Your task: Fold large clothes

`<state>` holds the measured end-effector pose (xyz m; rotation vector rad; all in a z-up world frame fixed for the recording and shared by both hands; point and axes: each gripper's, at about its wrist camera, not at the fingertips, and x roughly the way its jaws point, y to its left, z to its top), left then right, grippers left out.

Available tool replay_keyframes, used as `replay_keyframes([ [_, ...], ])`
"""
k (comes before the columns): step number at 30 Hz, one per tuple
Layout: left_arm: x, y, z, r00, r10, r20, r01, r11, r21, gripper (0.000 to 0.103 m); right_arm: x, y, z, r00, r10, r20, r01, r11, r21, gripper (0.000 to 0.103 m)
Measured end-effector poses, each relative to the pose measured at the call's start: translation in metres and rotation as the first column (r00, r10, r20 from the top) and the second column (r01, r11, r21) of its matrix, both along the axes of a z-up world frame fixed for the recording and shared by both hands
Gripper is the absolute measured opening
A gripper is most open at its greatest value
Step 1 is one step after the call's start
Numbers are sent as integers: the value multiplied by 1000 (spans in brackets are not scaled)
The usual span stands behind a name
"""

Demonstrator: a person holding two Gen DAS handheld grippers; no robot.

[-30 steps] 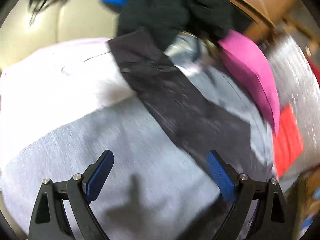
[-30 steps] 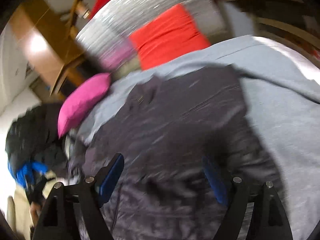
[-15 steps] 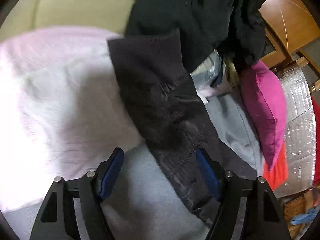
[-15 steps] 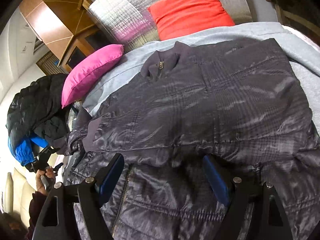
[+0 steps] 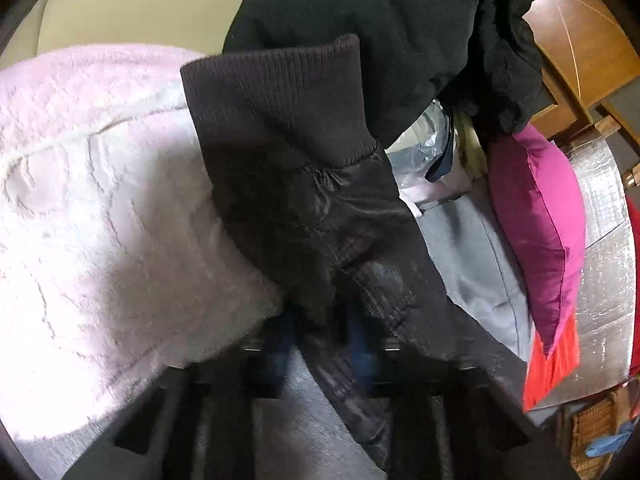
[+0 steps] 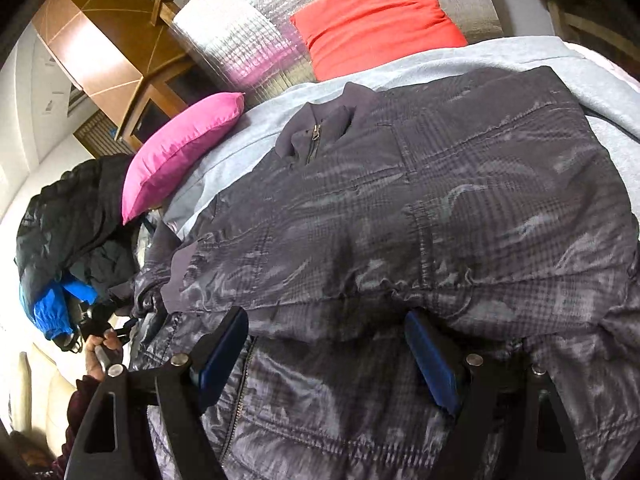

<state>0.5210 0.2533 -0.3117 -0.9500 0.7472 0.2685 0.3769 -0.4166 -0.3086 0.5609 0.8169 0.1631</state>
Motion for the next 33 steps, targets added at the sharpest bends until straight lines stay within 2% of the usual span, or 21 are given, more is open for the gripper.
replay_keyframes([
  [3,-7,-4,11,999,5,37,-5,1000,8,7,-3,-3,4,1000,-12,15,12,1000,14,76],
  [7,-15,-36,61,990,-61,130,44,990,131,5,-9,-9,17,998,-33,50,32,999,27,76],
  [10,-24,-74,102,970,-142,197,100,973,208,4,-17,-17,30,995,-62,80,59,998,35,76],
  [12,-32,-107,128,947,-220,232,157,952,262,4,-23,-27,38,991,-92,99,86,995,56,76],
  [14,-43,-159,158,904,-335,266,233,907,350,4,-29,-37,45,986,-122,115,114,991,74,76],
  [15,-48,-175,166,888,-370,273,257,892,371,4,-32,-44,48,982,-143,122,133,987,89,76],
  [17,-65,-226,182,830,-481,282,336,835,435,4,-38,-57,53,976,-177,129,160,979,129,76],
  [18,-76,-260,188,789,-546,282,382,795,471,4,-40,-61,54,973,-190,130,172,975,139,76],
  [19,-82,-280,191,759,-588,280,416,769,485,4,-45,-68,56,968,-211,133,192,971,144,76],
  [20,-92,-310,193,713,-645,275,466,729,501,4,-48,-74,57,964,-228,135,208,967,147,76],
  [21,-96,-326,192,687,-675,269,493,705,509,4,-51,-80,59,961,-239,136,219,964,151,76],
  [22,-103,-353,188,645,-721,251,540,664,518,4,-55,-86,60,957,-255,137,233,959,160,76],
  [23,-107,-372,183,616,-753,232,577,632,517,4,-58,-91,61,953,-268,140,244,955,169,76],
  [24,-114,-402,170,573,-798,187,637,577,512,4,-62,-98,63,948,-283,146,257,950,176,76],
  [26,-121,-437,145,527,-845,94,708,497,502,5,-68,-109,65,937,-313,153,287,943,170,76],
  [27,-119,-456,125,494,-869,7,770,441,461,5,-70,-113,66,936,-319,150,294,941,166,76],
  [29,-116,-467,96,464,-879,-113,844,400,357,6,-71,-120,63,939,-319,130,294,938,181,76],
  [31,-122,-460,86,455,-881,-131,865,402,301,7,-71,-128,58,945,-313,96,287,933,217,77],
  [33,-127,-446,92,458,-881,-121,866,412,282,15,-69,-131,55,949,-306,73,282,931,231,77],
])
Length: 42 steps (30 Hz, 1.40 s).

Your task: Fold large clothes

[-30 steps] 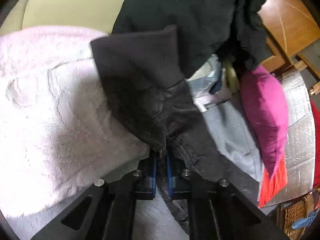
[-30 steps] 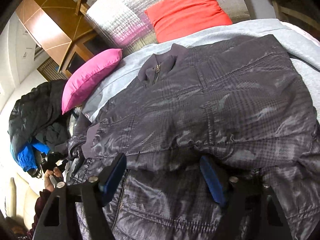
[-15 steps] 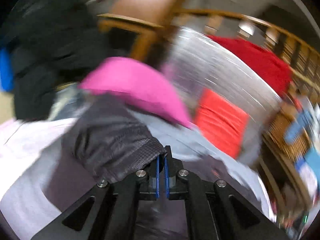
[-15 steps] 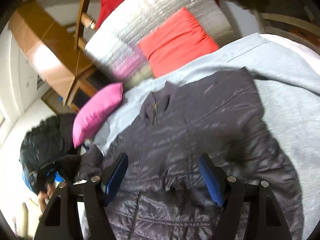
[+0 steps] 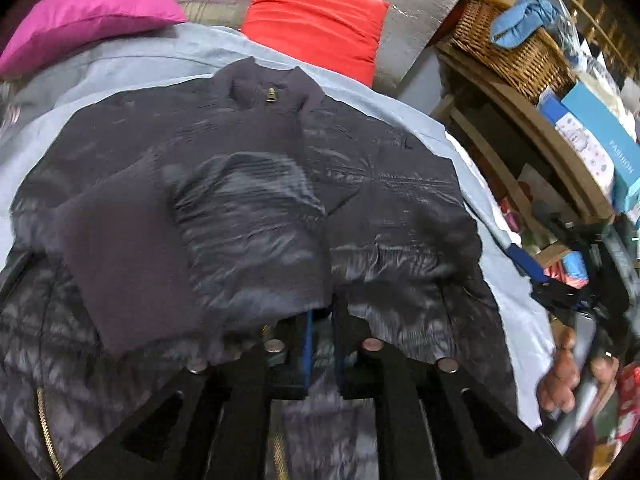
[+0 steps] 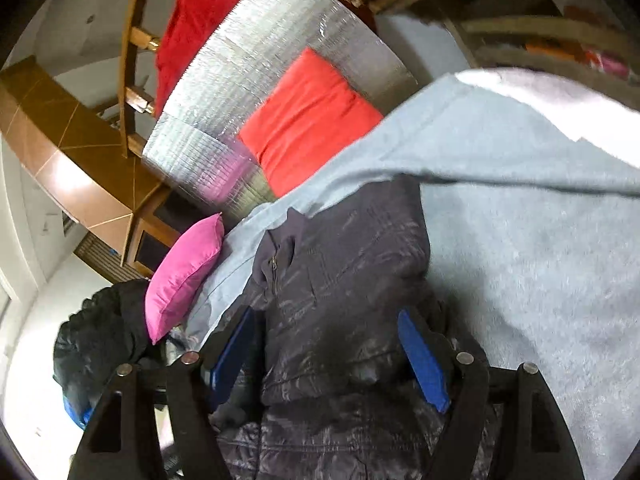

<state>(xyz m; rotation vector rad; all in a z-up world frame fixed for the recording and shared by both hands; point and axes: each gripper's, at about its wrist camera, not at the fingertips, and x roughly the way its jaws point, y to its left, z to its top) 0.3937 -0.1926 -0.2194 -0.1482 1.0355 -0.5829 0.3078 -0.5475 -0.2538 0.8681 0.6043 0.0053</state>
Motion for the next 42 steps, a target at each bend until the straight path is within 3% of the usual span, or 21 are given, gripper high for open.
replay_keyframes([
  [3,-6,31,28,997,29,67,-26,998,-48,48,5,7,-4,1000,22,-15,-22,1000,0,77],
  [4,-9,45,38,989,78,122,-73,997,-40,65,9,13,-4,999,42,-18,-42,999,-5,77],
  [5,-9,62,48,974,136,181,-134,991,-25,70,12,21,-3,997,68,-22,-68,998,-13,77],
  [8,-1,99,55,940,257,224,-258,966,-24,70,21,47,-3,988,148,-42,-150,987,-62,77],
  [12,29,150,34,882,433,184,-439,898,-8,69,34,105,-3,947,303,-106,-319,927,-198,78],
  [16,56,173,16,870,483,96,-483,875,-30,63,45,162,-6,893,414,-176,-449,844,-294,79],
  [19,65,172,12,865,490,104,-496,868,32,52,47,181,2,889,436,-138,-457,846,-274,83],
  [22,70,172,7,878,473,67,-477,877,63,52,46,196,5,899,414,-143,-437,825,-359,88],
  [24,72,175,5,887,460,28,-461,885,66,52,45,202,0,913,358,-197,-408,771,-489,88],
  [26,70,183,7,880,474,20,-475,879,50,52,42,206,-5,916,322,-240,-401,686,-608,88],
  [27,69,190,10,872,488,25,-489,871,52,52,44,210,-9,903,326,-279,-428,645,-633,88],
  [30,65,204,15,853,520,41,-521,852,51,52,48,227,-14,878,356,-320,-475,570,-670,88],
  [33,63,213,14,845,534,26,-534,844,45,52,60,260,-26,850,361,-384,-511,385,-769,88],
  [35,62,217,10,842,539,3,-539,841,46,52,70,280,-29,859,336,-385,-481,275,-832,88],
  [41,66,214,3,851,525,-24,-522,850,64,52,89,291,-9,883,359,-304,-409,266,-873,88],
  [42,66,214,2,852,523,-30,-521,851,63,52,90,287,-6,889,354,-288,-398,290,-870,88],
])
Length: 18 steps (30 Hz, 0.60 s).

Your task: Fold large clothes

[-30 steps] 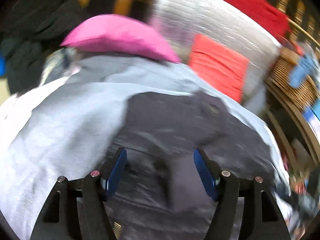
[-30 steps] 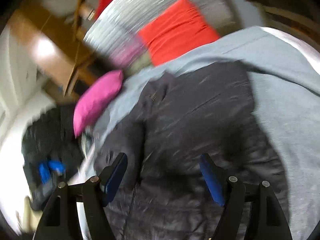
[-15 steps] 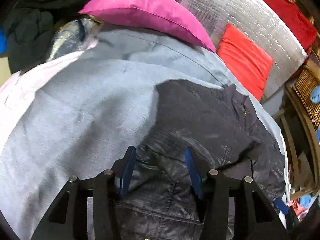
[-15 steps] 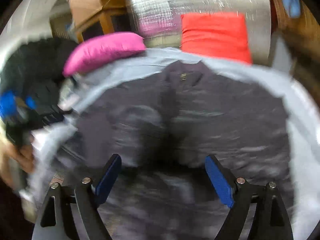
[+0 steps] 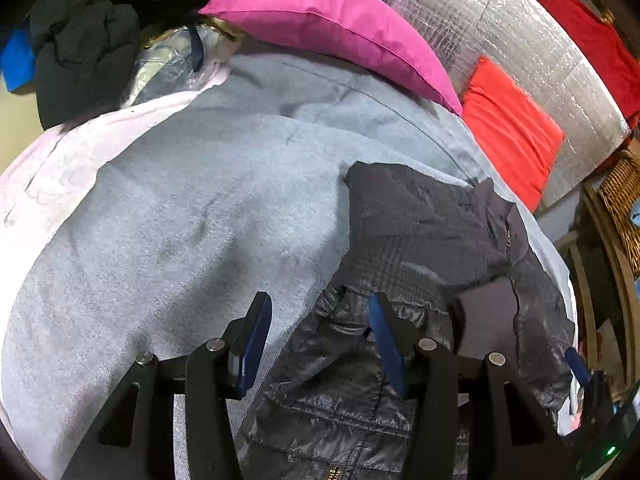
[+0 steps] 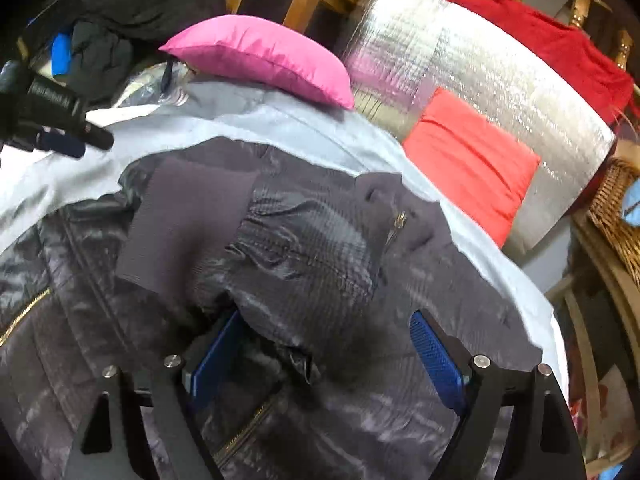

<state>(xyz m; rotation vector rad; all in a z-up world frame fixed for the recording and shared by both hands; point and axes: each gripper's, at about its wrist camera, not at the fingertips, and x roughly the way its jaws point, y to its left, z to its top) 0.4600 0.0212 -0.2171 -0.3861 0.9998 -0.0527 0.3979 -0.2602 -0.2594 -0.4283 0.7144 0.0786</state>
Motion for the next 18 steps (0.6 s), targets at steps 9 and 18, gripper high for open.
replay_keyframes([
  [9,2,3,-4,1000,-13,-21,12,999,-43,52,42,-75,20,956,-226,-189,293,793,534,88],
  [18,4,16,-7,999,25,-37,-27,998,-53,52,26,-80,30,975,-78,-210,192,773,605,88],
])
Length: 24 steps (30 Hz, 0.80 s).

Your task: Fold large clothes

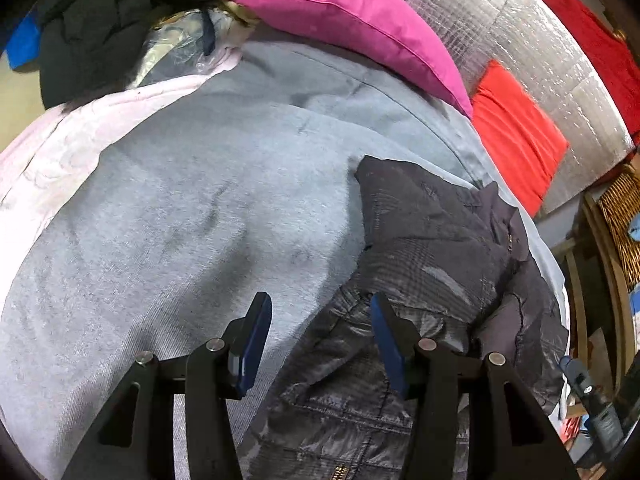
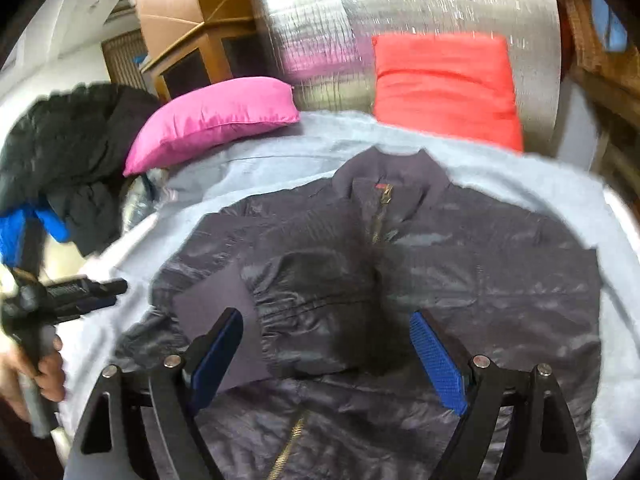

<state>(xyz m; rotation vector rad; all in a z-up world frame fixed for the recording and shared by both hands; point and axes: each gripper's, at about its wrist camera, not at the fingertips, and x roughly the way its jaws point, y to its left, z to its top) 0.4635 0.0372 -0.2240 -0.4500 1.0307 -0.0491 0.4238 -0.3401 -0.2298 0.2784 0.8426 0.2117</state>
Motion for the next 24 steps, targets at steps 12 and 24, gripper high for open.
replay_keyframes([
  [12,7,7,4,1000,19,13,-18,1000,-23,52,103,96,-7,938,-224,-265,147,948,-282,88],
  [24,2,19,5,999,26,22,-25,999,-20,52,48,-5,21,905,-403,-139,297,829,-474,87],
])
